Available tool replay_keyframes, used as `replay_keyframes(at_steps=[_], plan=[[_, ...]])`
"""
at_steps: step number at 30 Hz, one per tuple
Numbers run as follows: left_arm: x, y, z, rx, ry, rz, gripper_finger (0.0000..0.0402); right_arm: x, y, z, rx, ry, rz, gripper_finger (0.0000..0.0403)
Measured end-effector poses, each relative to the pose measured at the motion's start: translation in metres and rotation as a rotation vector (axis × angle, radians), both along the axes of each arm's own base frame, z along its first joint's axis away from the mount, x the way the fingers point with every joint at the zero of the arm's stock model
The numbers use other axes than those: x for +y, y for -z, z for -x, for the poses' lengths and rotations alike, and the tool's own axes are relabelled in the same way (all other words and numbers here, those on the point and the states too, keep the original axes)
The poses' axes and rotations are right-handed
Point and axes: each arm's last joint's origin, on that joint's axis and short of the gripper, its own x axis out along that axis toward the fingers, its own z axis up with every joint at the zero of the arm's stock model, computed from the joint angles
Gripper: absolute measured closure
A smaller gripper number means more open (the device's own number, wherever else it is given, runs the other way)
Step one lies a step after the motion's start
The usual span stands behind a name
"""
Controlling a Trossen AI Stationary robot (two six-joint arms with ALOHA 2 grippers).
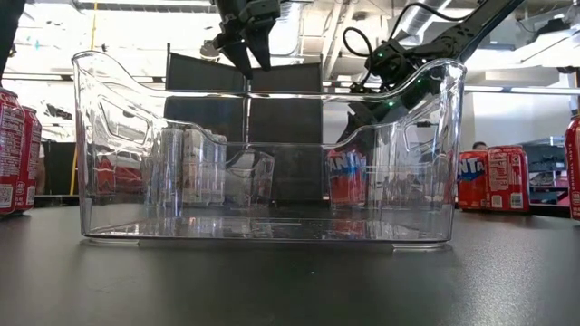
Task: Sort soda cans
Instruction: Put the top left red soda can into the top right transparent bin
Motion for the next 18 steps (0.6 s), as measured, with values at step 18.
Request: replay_keyframes(at_steps=[18], plan=[[-0.001,0.000,0.000,-0.006,-0.007,0.006,0.0050,-0.010,0.001,0.008,-0.025,0.085,-0.076,0.0091]])
